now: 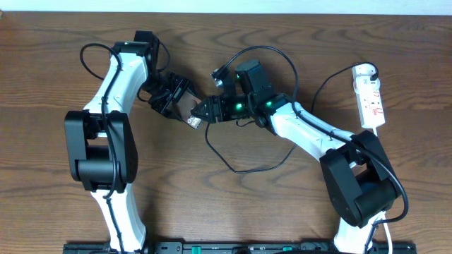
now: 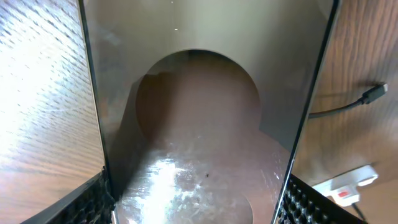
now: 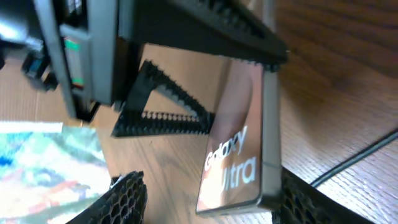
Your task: Plug charger to phone and switch on socket
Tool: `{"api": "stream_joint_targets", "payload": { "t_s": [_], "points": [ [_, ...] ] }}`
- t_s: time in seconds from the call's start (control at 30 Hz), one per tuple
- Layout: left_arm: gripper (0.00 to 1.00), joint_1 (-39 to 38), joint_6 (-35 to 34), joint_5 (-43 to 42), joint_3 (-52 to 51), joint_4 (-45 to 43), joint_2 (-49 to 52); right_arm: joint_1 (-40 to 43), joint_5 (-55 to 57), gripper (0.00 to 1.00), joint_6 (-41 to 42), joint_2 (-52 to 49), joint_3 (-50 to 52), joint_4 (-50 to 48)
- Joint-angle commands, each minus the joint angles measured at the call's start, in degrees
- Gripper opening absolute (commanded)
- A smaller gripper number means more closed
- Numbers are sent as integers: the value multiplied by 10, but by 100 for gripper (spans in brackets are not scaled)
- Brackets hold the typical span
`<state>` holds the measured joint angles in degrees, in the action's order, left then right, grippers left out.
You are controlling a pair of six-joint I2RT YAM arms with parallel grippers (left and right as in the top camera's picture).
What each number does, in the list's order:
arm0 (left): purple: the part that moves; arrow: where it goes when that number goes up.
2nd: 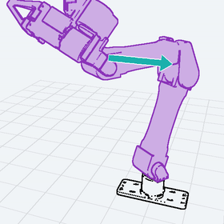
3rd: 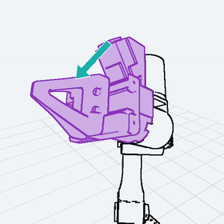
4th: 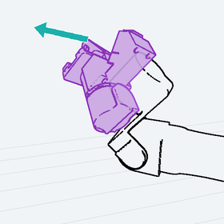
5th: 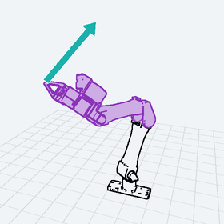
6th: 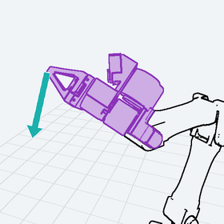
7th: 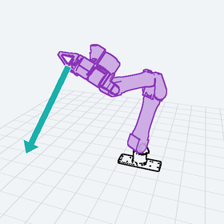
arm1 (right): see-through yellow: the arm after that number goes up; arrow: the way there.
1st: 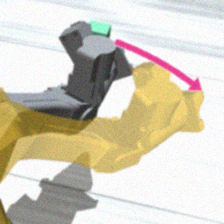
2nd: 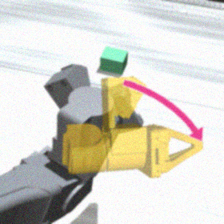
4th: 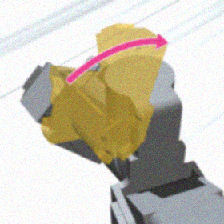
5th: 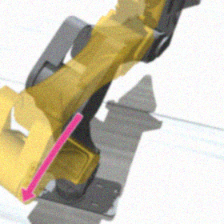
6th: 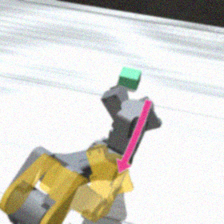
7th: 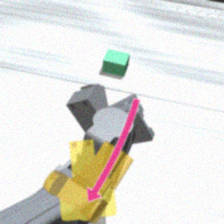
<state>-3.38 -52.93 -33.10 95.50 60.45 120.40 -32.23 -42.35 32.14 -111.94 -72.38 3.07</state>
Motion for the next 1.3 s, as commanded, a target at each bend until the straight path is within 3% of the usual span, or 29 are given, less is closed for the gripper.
{"api": "stream_joint_targets", "payload": {
  "t_s": [0.0,0.63,1.13,1.17,1.2,1.27],
  "points": [
    [9,2,-50,-23,19,-1,-23,-5,30,61,36,-7,-12,-9],
    [8,2,-99,-59,19,-8,-26,-24,127,38,62,-7,-12,-23],
    [8,2,-102,-68,19,-9,-26,-32,148,1,69,-7,-12,-22],
    [11,2,-102,-68,19,-10,-26,-33,148,1,69,-7,-12,-22],
    [25,2,-102,-68,19,-11,-26,-33,148,1,69,-7,-12,-23],
    [40,2,-102,-68,19,-15,-26,-34,148,1,68,-7,-12,-24]
  ]
}}
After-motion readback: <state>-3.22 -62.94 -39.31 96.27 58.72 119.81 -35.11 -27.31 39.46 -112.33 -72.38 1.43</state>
